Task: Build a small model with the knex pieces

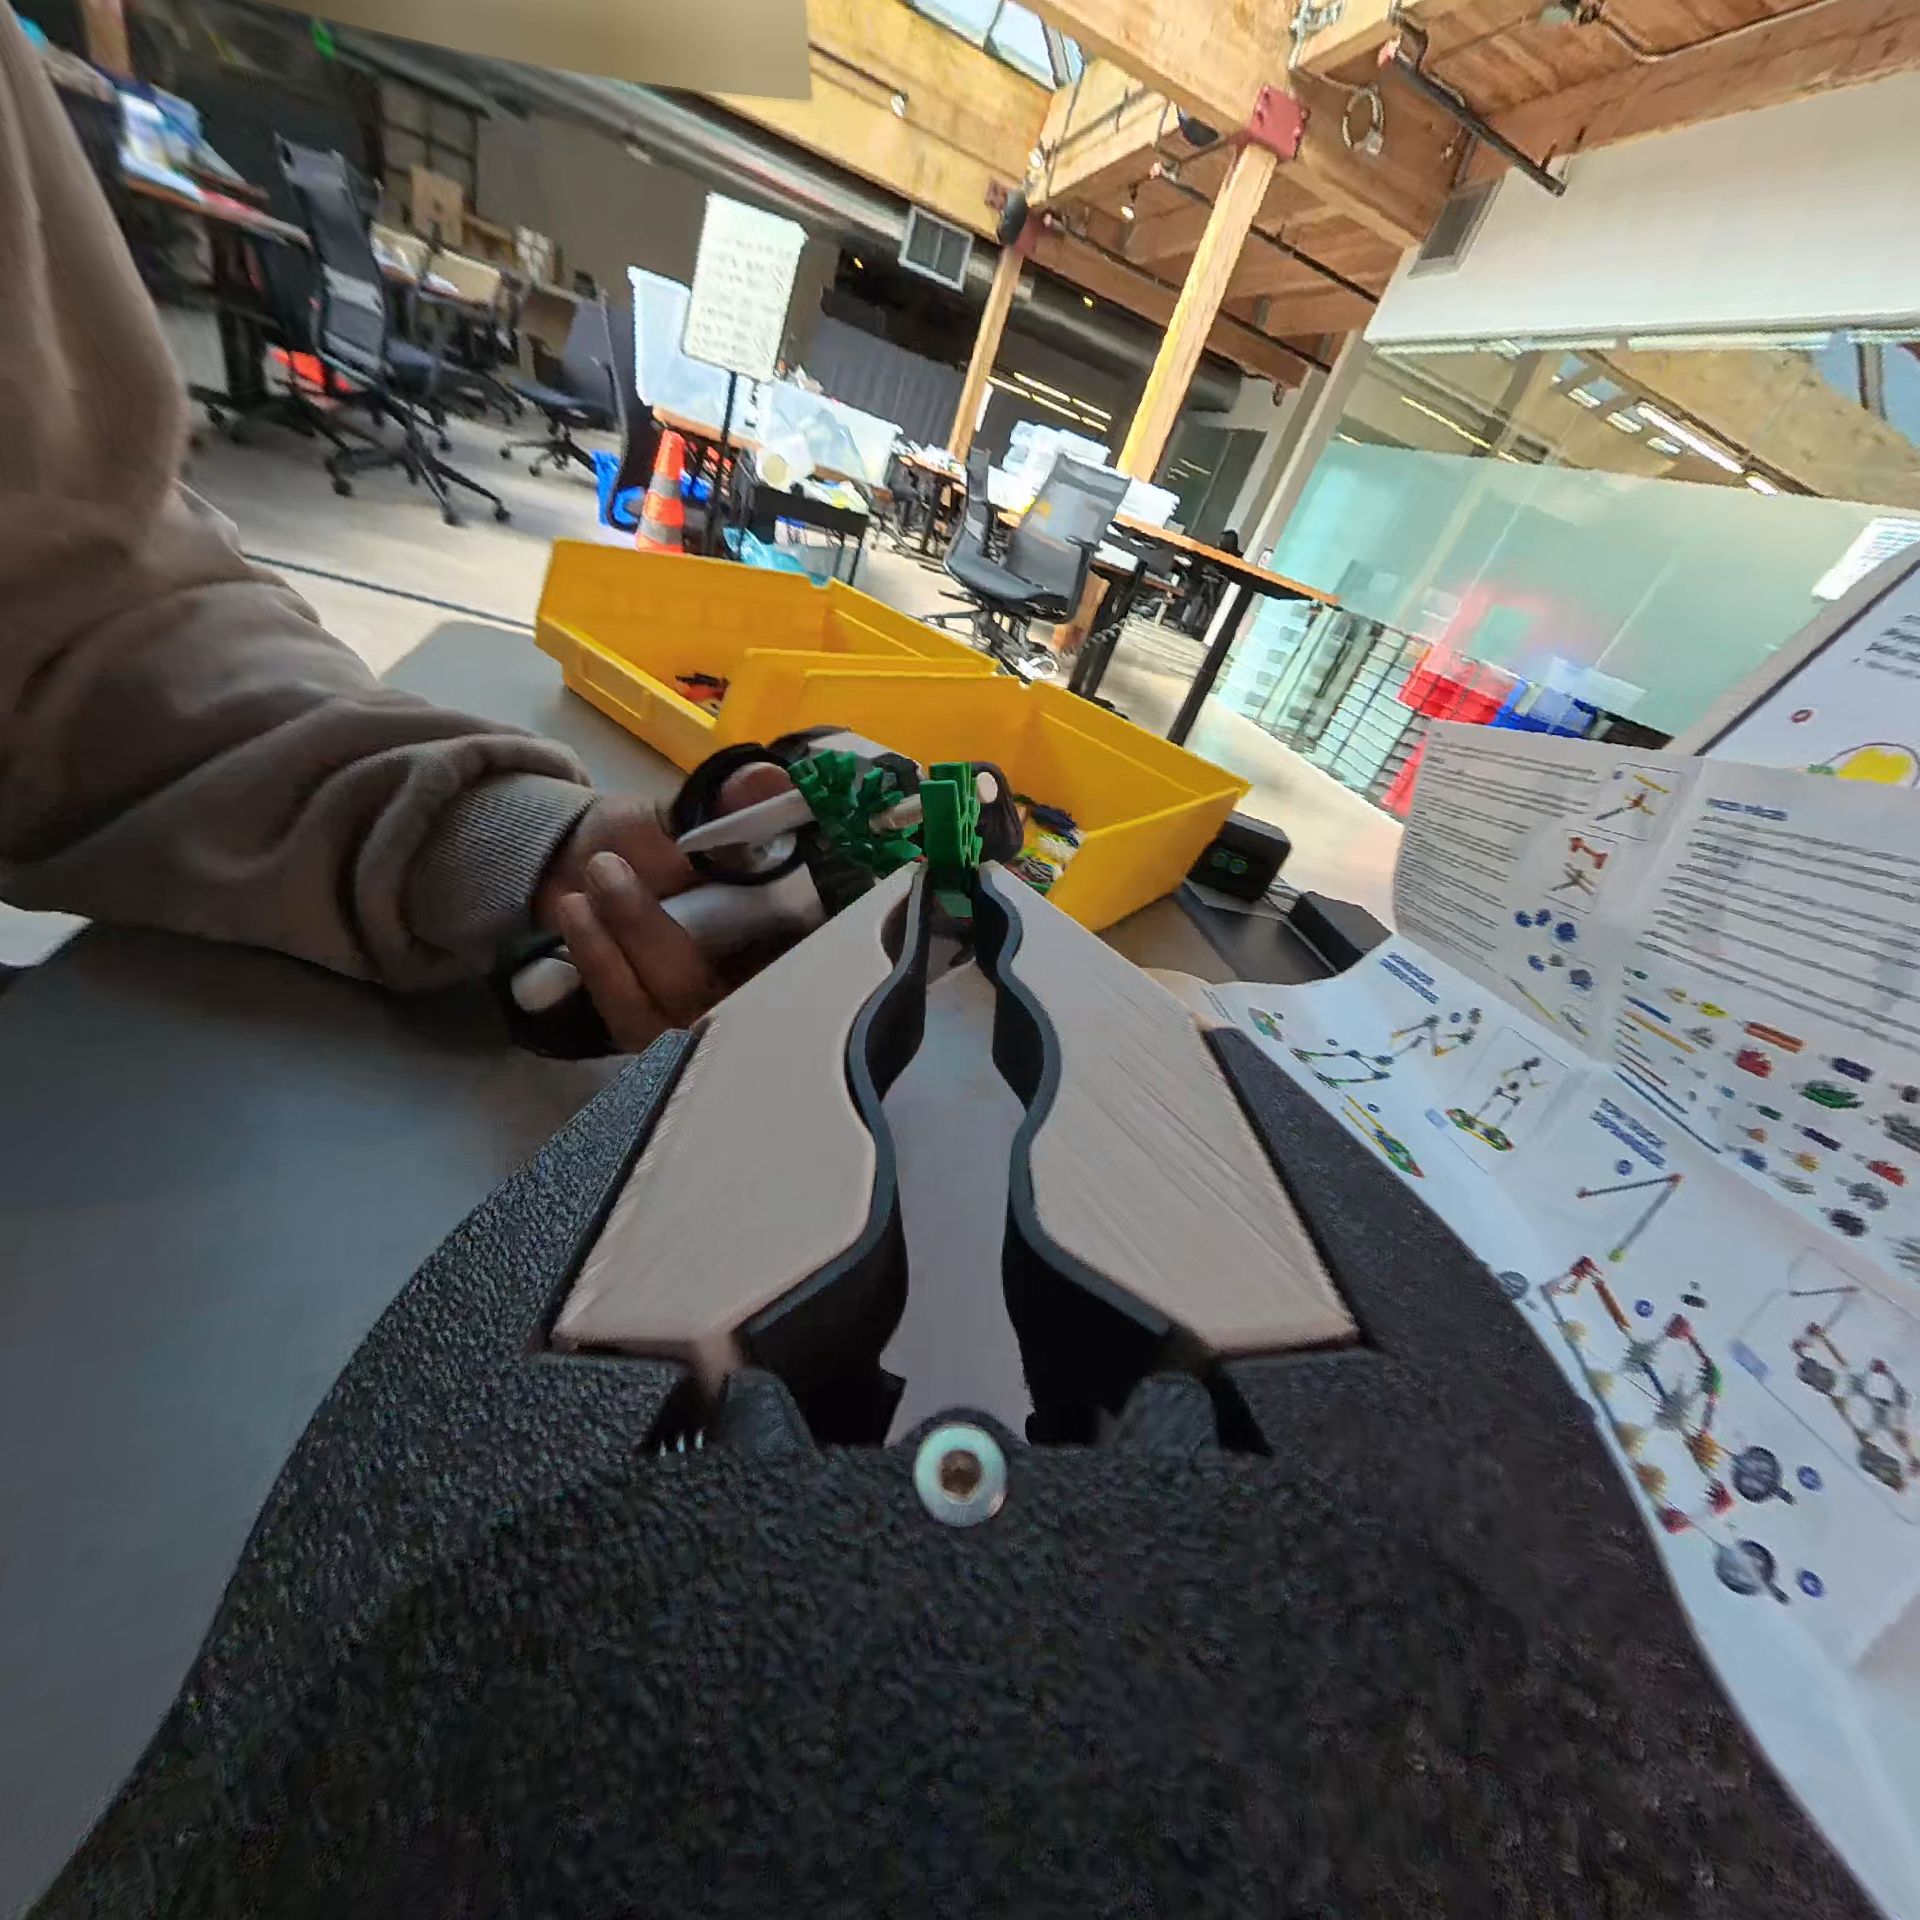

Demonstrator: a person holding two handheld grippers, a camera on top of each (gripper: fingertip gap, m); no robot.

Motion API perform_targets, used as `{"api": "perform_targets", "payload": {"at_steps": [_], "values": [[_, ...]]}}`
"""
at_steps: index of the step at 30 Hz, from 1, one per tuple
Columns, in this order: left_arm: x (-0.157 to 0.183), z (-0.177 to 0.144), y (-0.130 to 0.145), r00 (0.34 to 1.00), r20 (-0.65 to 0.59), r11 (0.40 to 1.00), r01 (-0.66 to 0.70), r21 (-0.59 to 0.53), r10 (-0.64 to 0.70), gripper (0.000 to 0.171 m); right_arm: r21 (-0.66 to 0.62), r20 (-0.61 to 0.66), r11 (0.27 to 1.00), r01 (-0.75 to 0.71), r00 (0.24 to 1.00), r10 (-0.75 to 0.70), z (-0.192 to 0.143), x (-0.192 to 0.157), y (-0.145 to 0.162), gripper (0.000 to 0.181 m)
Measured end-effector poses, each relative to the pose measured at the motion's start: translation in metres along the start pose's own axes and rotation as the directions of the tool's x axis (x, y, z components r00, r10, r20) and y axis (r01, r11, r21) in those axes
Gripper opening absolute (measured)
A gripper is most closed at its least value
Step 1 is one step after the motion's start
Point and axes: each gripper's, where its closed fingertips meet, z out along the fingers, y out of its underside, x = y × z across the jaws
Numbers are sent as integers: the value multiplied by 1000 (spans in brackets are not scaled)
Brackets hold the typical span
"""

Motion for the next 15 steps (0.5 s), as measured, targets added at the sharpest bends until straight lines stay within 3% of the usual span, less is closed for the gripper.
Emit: {"api": "perform_targets", "payload": {"at_steps": [1,4,7,15], "values": [[-2,-2,-1,997,40,998,-61,-14,61,33,-28,-35,999,35,999,-36,1,3,4,6],[-8,-5,-3,952,163,965,-248,-86,259,28,-128,-145,981,142,976,-161,4,13,16,5],[-11,-7,-3,887,226,914,-372,-164,402,27,-185,-162,966,182,964,-213,5,12,23,5],[-16,-7,6,785,253,817,-493,-299,566,26,-234,-167,934,271,935,-313,5,7,25,5]]}}
